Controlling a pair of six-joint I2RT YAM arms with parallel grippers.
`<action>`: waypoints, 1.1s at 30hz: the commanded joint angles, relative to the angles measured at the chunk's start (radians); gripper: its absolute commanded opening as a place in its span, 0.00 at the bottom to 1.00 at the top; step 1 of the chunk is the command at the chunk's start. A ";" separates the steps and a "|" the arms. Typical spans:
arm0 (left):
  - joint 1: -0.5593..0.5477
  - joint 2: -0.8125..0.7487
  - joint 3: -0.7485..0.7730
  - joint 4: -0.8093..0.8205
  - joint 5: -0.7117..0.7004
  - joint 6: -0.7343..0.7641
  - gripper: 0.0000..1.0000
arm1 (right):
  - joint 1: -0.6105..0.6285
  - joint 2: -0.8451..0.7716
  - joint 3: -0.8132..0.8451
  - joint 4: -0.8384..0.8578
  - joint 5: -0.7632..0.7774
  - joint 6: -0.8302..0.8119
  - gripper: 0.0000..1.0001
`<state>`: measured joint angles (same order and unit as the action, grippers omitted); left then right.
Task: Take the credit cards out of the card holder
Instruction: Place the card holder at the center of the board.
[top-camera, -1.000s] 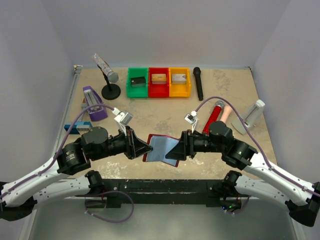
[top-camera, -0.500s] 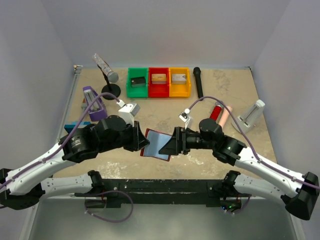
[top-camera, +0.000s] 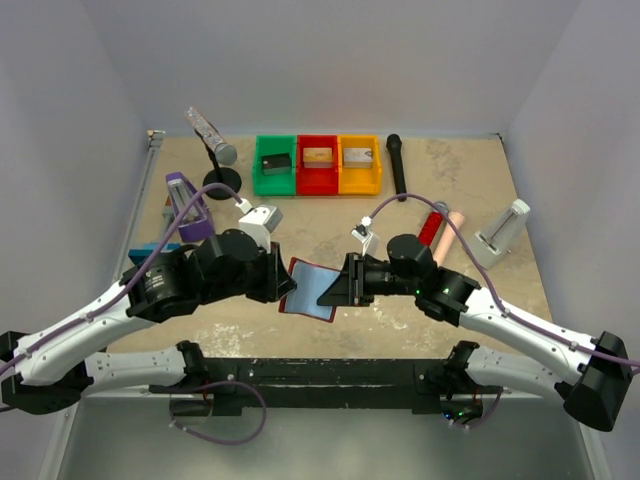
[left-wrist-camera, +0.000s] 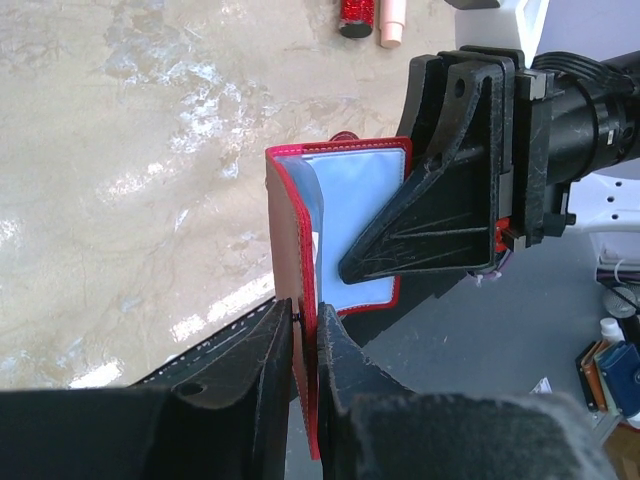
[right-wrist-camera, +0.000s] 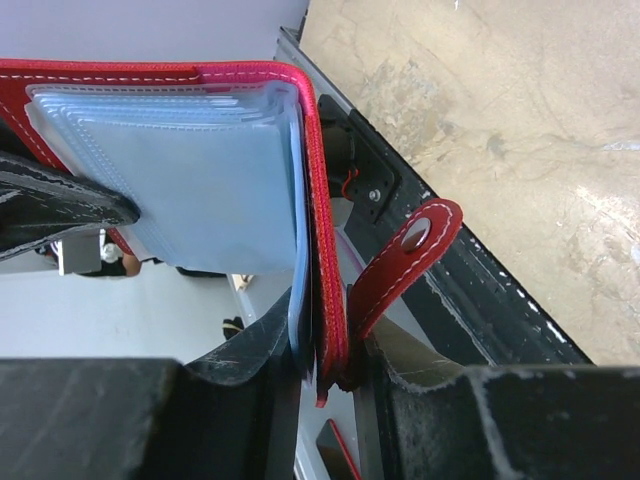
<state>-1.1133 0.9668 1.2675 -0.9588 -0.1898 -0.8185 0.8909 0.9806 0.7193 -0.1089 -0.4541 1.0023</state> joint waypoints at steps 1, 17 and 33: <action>-0.005 -0.028 -0.002 0.054 0.019 0.007 0.06 | -0.001 -0.014 0.034 0.041 0.012 -0.002 0.27; -0.005 -0.063 -0.043 0.086 0.029 -0.004 0.21 | -0.001 -0.036 0.014 0.049 0.015 -0.007 0.24; -0.005 -0.080 -0.069 0.140 0.055 -0.010 0.22 | -0.001 -0.053 0.000 0.063 0.003 -0.013 0.10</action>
<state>-1.1133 0.8902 1.2091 -0.8703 -0.1581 -0.8196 0.8909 0.9596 0.7174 -0.1036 -0.4541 1.0004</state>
